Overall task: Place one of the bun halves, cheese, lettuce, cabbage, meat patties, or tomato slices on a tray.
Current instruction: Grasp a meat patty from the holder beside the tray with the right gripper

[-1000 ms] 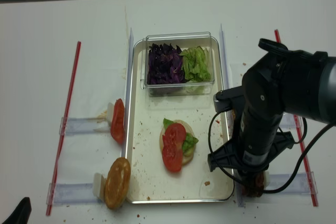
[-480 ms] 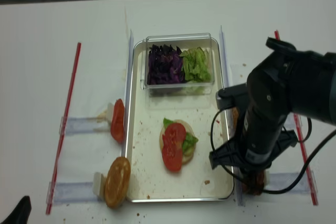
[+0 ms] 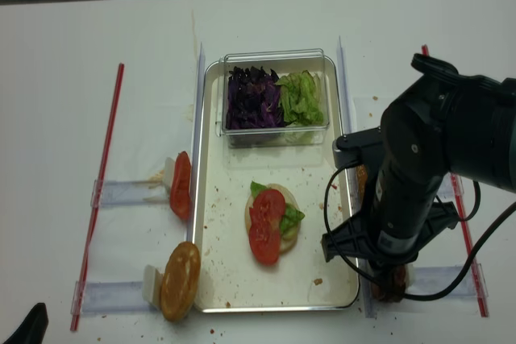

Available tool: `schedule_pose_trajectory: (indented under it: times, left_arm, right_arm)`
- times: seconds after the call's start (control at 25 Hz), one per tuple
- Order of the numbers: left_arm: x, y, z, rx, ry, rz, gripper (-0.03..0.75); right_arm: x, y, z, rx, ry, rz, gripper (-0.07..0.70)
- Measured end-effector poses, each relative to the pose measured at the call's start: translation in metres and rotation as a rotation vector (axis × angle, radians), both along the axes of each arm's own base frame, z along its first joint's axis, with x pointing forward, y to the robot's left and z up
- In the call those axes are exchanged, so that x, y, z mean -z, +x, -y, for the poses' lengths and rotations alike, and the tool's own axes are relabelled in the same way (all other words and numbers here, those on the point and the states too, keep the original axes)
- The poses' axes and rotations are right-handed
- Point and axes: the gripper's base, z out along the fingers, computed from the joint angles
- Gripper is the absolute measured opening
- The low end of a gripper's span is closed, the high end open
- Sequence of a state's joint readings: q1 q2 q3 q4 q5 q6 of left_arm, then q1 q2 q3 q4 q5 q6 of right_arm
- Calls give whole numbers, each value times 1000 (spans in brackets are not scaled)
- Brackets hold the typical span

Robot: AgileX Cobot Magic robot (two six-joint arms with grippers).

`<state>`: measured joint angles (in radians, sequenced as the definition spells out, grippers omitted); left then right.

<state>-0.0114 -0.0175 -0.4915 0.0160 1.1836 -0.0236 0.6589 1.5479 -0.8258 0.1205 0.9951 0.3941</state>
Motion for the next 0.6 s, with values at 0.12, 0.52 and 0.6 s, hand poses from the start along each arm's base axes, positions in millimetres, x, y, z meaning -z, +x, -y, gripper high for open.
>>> schedule_pose_trajectory:
  times: [0.12, 0.52, 0.6]
  left_arm:
    - [0, 0, 0, 0, 0, 0, 616]
    - [0, 0, 0, 0, 0, 0, 616]
    - [0, 0, 0, 0, 0, 0, 616]
  right_arm:
    - [0, 0, 0, 1, -1, -4, 130]
    - [-14, 4, -5, -3, 0, -24, 130]
    - [-17, 5, -6, -5, 5, -18, 130]
